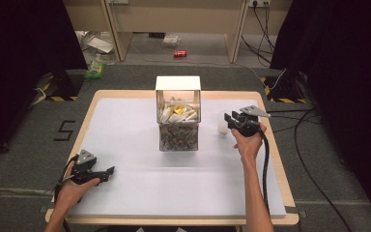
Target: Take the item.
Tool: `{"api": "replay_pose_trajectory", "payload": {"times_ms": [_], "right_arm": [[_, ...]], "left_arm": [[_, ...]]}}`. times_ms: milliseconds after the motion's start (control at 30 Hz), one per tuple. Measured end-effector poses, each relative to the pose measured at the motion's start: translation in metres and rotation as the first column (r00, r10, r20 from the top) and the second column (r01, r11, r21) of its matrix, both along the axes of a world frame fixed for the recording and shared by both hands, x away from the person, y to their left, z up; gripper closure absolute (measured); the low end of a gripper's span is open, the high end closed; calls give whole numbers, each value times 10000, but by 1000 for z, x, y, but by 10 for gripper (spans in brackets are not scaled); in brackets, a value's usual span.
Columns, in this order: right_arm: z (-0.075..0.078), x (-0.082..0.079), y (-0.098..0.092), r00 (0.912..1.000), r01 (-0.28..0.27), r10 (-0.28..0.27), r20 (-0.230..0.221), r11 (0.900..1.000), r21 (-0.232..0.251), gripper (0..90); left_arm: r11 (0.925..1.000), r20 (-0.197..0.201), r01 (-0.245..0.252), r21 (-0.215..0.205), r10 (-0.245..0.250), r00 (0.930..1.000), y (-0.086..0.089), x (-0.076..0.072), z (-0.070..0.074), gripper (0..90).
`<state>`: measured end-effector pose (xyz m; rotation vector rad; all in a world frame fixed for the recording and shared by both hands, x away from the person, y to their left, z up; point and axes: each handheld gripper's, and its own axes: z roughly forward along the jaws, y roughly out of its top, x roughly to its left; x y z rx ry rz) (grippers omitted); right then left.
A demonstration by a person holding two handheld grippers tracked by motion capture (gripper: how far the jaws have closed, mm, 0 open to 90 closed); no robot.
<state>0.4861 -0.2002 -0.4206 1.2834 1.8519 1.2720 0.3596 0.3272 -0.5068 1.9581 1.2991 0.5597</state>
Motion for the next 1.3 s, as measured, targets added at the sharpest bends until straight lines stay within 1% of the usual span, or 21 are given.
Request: {"api": "replay_pose_trajectory", "payload": {"times_ms": [33,133,167,233,267,300,333,367,433,567,667,700,900,967,1100,1133,1200,1300], "right_arm": [[1,-1,-1,10000,29,-28,-63,9999,169,558],[5,-4,-4,9999,142,-140,-69,9994,319,456],[5,-4,-4,9999,142,-140,-69,9994,319,456],[4,-6,-4,9993,250,-238,-274,9988,410,388],[4,-7,-4,9993,264,-253,-290,9989,377,369],[4,-7,-4,9993,264,-253,-290,9989,377,369],[3,-8,-3,9989,323,-307,-360,9985,451,337],[3,-8,-3,9989,323,-307,-360,9985,451,337],[3,-10,-3,9986,357,-340,-397,9984,433,297],[2,-13,-3,9988,324,-307,-388,9985,452,283],[2,-17,-3,9989,315,-301,-368,9988,362,273],[2,-19,-2,9986,308,-294,-432,9990,328,264],[-1,-24,0,9986,256,-248,-459,9995,168,265],[-1,-28,0,9986,212,-205,-486,9997,147,264],[0,-31,-2,9988,204,-196,-450,9996,175,264],[-1,-34,-3,9987,206,-192,-464,9993,305,265],[-2,-36,-3,9986,203,-192,-495,9996,216,264],[-3,-40,-3,9984,189,-178,-539,9996,211,264]], "left_arm": [[10000,-2,1,-2,-1,10000,0,0,0,147],[10000,-1,2,-4,-2,10000,0,0,0,147],[10000,1,0,1,0,10000,0,0,0,147],[10000,-3,1,-3,-1,10000,0,0,0,147],[10000,-2,1,-1,-1,10000,0,0,0,147],[10000,-2,1,-1,-1,10000,0,0,0,147],[10000,-1,1,-2,-1,10000,0,0,0,147],[10000,-2,2,-2,-2,10000,0,0,0,147],[10000,-1,2,-6,-2,10000,0,0,0,147],[10000,-1,1,-2,-1,10000,0,0,0,147],[10000,-1,2,-6,-2,10000,0,0,0,147],[10000,-1,3,-1,-3,10000,0,0,0,147],[10000,-3,-3,-2,3,10000,0,0,0,147],[10000,-12,-4,-6,4,10000,0,0,0,147],[10000,-22,8,-10,-8,10000,0,0,0,146],[10000,-16,7,-24,-7,10000,0,0,0,146],[10000,-20,7,-12,-8,10000,0,0,0,146],[10000,-14,7,-20,-7,10000,0,0,0,146]]}}
